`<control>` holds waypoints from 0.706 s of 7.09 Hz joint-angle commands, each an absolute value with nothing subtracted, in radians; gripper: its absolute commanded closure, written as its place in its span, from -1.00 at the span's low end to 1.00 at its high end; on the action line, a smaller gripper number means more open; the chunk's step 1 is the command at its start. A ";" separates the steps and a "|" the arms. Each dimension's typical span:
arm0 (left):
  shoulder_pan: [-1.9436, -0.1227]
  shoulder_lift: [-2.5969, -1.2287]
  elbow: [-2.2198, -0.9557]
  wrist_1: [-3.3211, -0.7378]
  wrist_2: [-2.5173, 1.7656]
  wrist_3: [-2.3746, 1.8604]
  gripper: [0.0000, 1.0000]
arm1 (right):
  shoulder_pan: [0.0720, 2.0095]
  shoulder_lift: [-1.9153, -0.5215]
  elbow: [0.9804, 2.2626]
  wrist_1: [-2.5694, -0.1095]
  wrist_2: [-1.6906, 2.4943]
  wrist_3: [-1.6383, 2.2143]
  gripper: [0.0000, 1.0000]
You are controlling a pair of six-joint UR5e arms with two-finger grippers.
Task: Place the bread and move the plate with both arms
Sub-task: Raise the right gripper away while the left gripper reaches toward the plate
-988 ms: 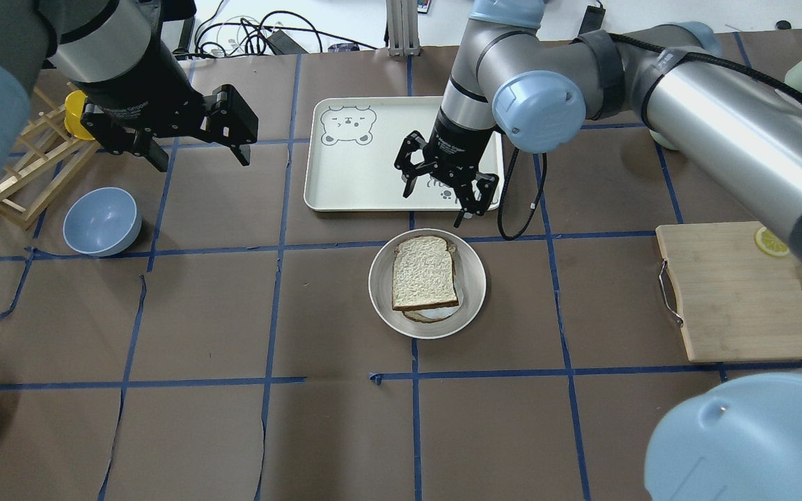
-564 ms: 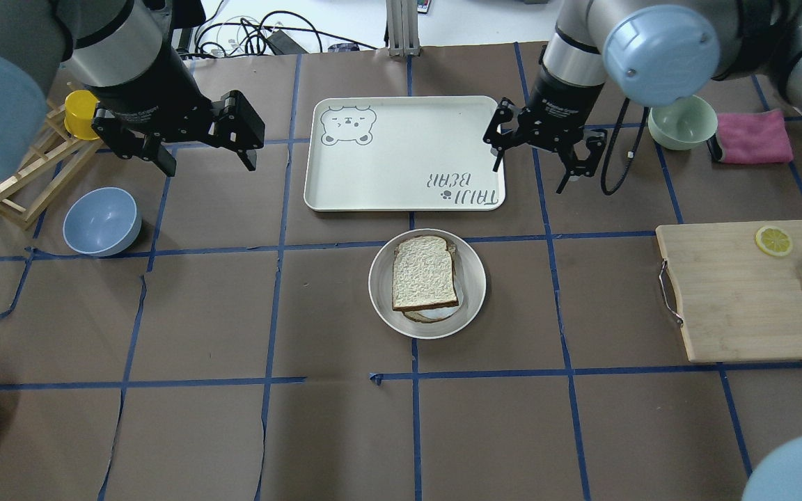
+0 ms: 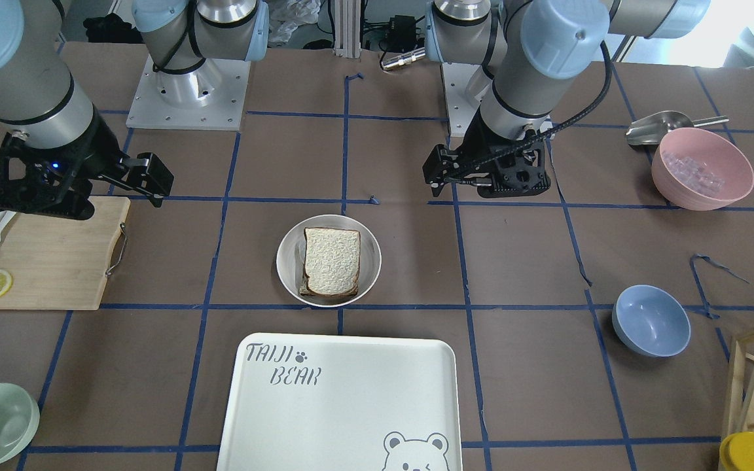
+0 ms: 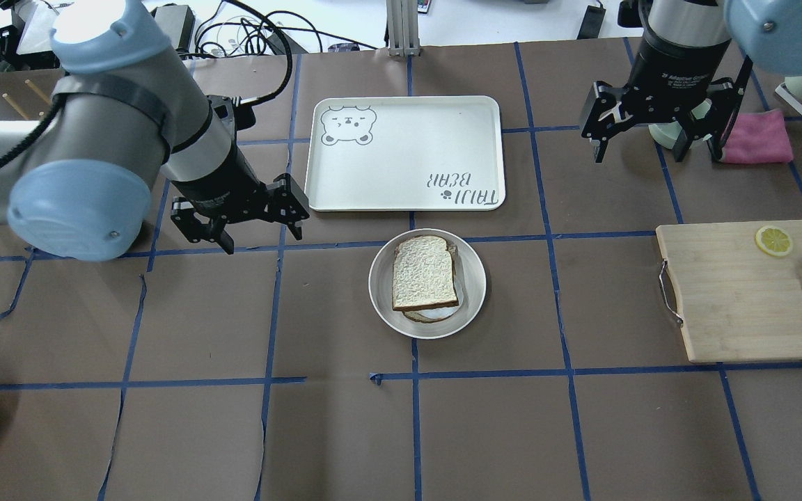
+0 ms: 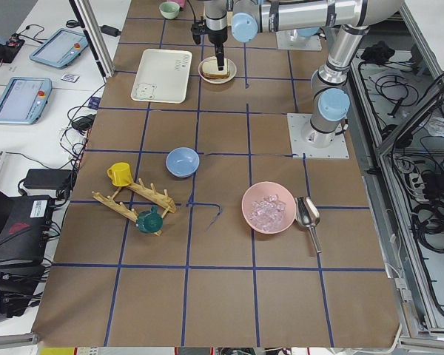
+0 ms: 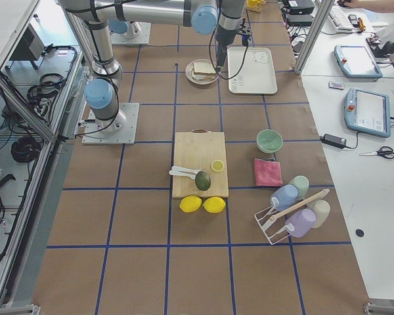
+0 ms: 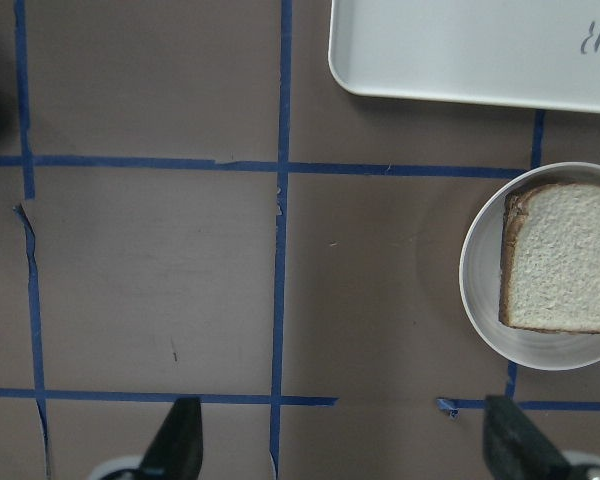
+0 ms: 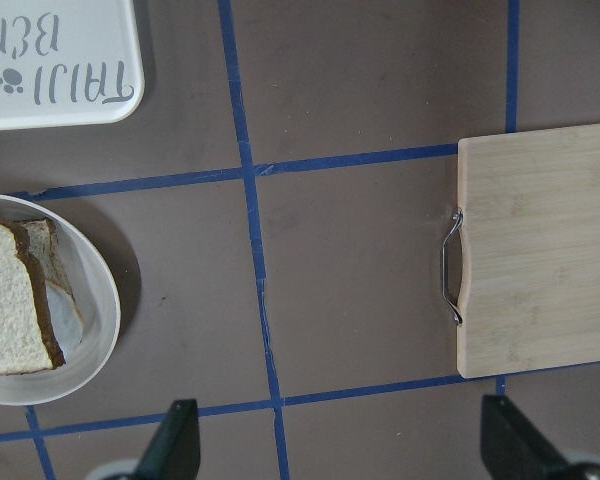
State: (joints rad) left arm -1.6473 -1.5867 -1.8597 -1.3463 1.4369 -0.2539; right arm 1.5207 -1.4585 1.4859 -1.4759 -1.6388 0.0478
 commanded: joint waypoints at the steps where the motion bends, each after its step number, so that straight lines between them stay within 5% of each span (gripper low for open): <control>1: -1.725 -1.646 -2.024 -1.086 1.384 -0.423 -1.00 | 1.528 -1.520 1.491 -1.470 -1.635 0.049 -1.00; 5: -1.796 -1.825 -2.074 -0.879 1.384 -0.538 -0.95 | 1.571 -1.528 1.494 -1.466 -1.612 0.035 -1.00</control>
State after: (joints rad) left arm -1.7749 -1.7660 -2.0688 -0.9446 1.3847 -0.5113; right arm 1.5601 -1.5264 1.4914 -1.4672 -1.6306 0.0453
